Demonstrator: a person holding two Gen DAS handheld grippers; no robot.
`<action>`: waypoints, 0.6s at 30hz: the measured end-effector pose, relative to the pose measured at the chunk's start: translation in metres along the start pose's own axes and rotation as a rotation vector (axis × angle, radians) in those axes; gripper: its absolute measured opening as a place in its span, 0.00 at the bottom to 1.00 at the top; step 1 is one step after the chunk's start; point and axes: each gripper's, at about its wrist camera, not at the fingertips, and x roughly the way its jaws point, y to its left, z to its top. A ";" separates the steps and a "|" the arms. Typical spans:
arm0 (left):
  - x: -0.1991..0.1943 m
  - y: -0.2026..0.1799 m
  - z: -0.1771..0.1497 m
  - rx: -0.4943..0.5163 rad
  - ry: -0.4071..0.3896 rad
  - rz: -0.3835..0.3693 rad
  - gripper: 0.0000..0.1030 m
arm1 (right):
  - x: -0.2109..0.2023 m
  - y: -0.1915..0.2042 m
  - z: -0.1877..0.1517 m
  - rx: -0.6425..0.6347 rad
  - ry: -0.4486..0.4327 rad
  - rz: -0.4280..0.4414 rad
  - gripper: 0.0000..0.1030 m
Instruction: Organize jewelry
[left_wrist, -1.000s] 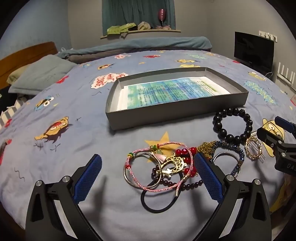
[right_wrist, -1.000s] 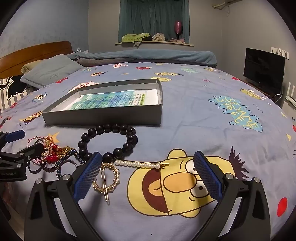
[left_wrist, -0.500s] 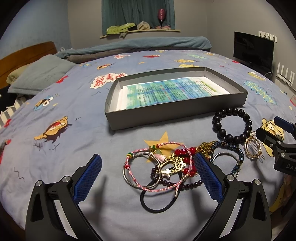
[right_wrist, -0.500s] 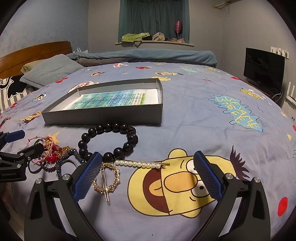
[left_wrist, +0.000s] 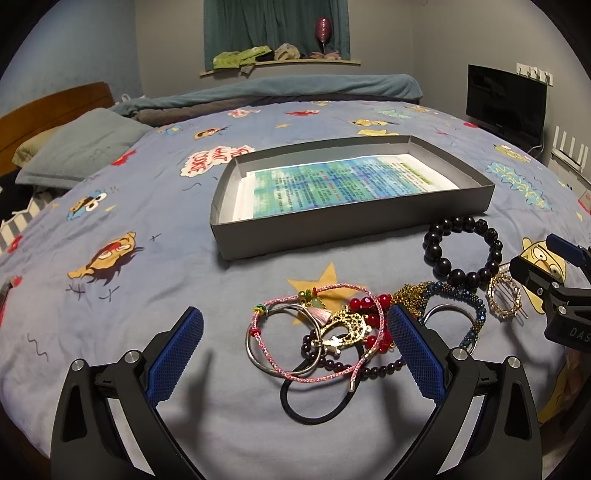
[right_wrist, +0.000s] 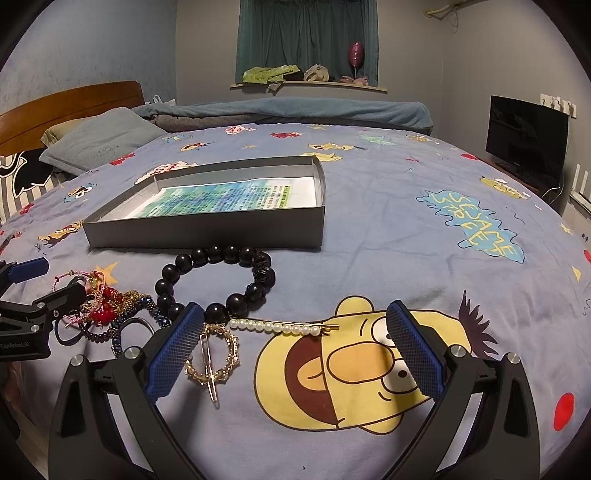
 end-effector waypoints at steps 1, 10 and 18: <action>0.000 0.000 0.000 0.000 0.000 -0.001 0.96 | 0.000 0.000 0.000 -0.001 0.002 -0.002 0.95; -0.001 0.000 0.000 -0.001 0.002 -0.004 0.96 | 0.001 0.001 -0.001 -0.002 0.005 -0.001 0.95; -0.001 0.001 0.000 -0.002 0.001 -0.005 0.96 | 0.001 -0.001 -0.001 -0.001 0.007 0.002 0.95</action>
